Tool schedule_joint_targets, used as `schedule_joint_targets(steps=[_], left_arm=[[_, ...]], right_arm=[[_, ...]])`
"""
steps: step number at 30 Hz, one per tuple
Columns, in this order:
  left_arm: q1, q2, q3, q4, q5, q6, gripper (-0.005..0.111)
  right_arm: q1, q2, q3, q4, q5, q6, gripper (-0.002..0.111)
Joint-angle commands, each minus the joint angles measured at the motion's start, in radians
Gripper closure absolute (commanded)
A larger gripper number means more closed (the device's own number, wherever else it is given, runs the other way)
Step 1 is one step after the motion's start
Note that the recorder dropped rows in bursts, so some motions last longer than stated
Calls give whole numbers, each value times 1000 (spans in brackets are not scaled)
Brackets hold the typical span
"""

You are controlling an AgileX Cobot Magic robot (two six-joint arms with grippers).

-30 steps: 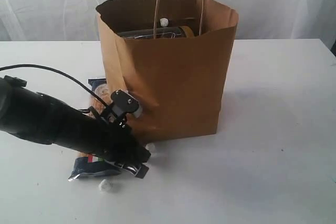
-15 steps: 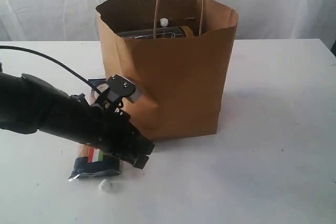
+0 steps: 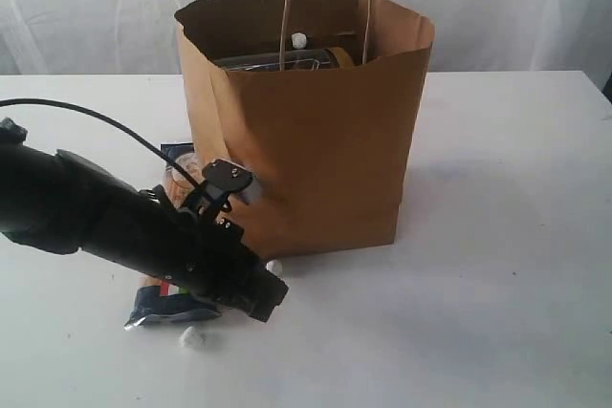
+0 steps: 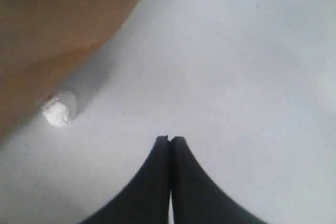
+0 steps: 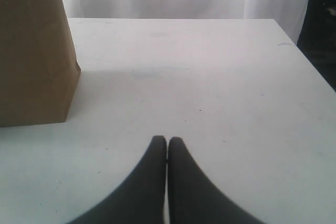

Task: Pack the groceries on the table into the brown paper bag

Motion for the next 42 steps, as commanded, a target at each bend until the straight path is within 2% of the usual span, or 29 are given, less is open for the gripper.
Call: schedule_joint_targets(steps=[1,4,8,9,11,14,17,18,20,23,25,32,33,35,36,38,42], left_arm=[[-2,-8,7,-15,87,-34,107],[-3,-30,7,-10,126,-34,107],[-16,-88,18,1,103,-36,107],[-30,-105,26,29,68,-46,107],[-73,-135,41,177,-9,-165,107],[-127,-153,55,589,-103,-621,107],[-178,-153,55,1032,-184,-1162,107],[-194,-153,55,1161,-227,-1294,107],[-219,-153,61,1311,-333,-1462,107],[-241,-150,101,1354,-569,-1556,107],[-242,-149,133,1354,-673,-1562,107],[-240,-104,173,1367,-737,-1551,106],[-240,-90,175,1389,-761,-1551,104],[-240,-51,175,1400,-811,-1566,91],[-240,-33,175,1400,-840,-1585,80],[-240,-18,175,1400,-888,-1598,69],[-223,47,147,1391,-916,-1596,67]], right_arm=[[4,-2,2,-1,-10,4,108],[4,-2,2,-1,-10,4,108],[4,-2,2,-1,-10,4,108],[4,-2,2,-1,-10,4,108],[4,-2,2,-1,-10,4,108],[4,-2,2,-1,-10,4,108],[4,-2,2,-1,-10,4,108],[4,-2,2,-1,-10,4,108],[4,-2,2,-1,-10,4,108],[4,-2,2,-1,-10,4,108],[4,-2,2,-1,-10,4,108],[4,-2,2,-1,-10,4,108],[4,-2,2,-1,-10,4,108],[4,-2,2,-1,-10,4,108],[4,-2,2,-1,-10,4,108],[4,-2,2,-1,-10,4,108],[4,-2,2,-1,-10,4,108]])
